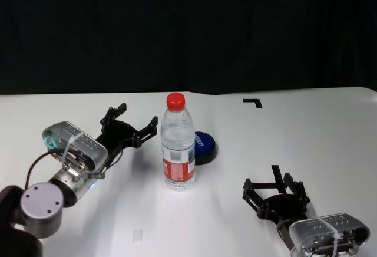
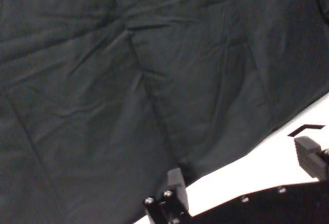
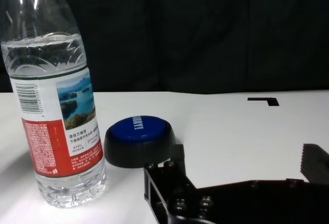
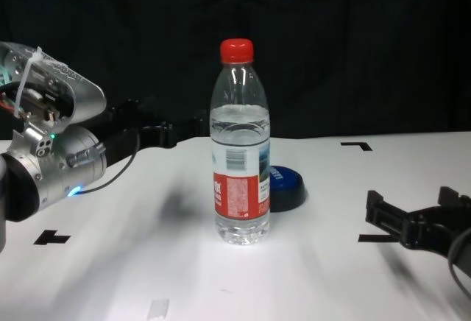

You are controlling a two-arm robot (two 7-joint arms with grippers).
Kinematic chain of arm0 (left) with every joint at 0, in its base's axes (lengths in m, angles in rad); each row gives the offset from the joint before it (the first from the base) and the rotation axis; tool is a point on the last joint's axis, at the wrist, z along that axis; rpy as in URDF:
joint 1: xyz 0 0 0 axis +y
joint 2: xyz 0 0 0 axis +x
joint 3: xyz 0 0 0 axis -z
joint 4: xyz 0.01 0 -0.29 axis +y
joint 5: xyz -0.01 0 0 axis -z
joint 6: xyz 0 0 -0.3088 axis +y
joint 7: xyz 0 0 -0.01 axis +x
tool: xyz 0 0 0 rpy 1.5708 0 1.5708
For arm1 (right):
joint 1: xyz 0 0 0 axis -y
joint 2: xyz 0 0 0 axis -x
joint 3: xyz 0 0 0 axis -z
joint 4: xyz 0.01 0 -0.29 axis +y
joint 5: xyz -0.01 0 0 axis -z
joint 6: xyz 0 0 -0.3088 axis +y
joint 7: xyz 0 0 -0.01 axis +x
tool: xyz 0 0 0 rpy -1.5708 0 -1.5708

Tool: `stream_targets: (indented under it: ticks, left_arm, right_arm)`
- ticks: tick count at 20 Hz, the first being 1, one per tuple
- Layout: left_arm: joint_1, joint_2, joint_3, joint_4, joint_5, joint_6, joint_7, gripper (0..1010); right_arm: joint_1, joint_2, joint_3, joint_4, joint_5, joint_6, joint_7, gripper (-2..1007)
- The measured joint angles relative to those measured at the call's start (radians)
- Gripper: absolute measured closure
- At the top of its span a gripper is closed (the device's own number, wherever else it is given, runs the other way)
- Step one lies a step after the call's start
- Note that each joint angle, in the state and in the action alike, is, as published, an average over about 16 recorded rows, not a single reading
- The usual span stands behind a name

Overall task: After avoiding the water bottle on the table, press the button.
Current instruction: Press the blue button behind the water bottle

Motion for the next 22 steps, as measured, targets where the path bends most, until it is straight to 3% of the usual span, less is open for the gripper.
stream_targets:
  ticks: [16, 22]
  left_arm:
    - [-0.047, -0.013, 0.009, 0.073, -0.004, -0.029, -0.015, 1]
    - [-0.049, -0.014, 0.009, 0.077, -0.004, -0.031, -0.013, 1]
  right_arm:
    - [0.0, 0.0, 0.0, 0.0, 0.0, 0.0, 0.0, 2]
    - [0.0, 0.0, 0.0, 0.0, 0.0, 0.0, 0.0, 2]
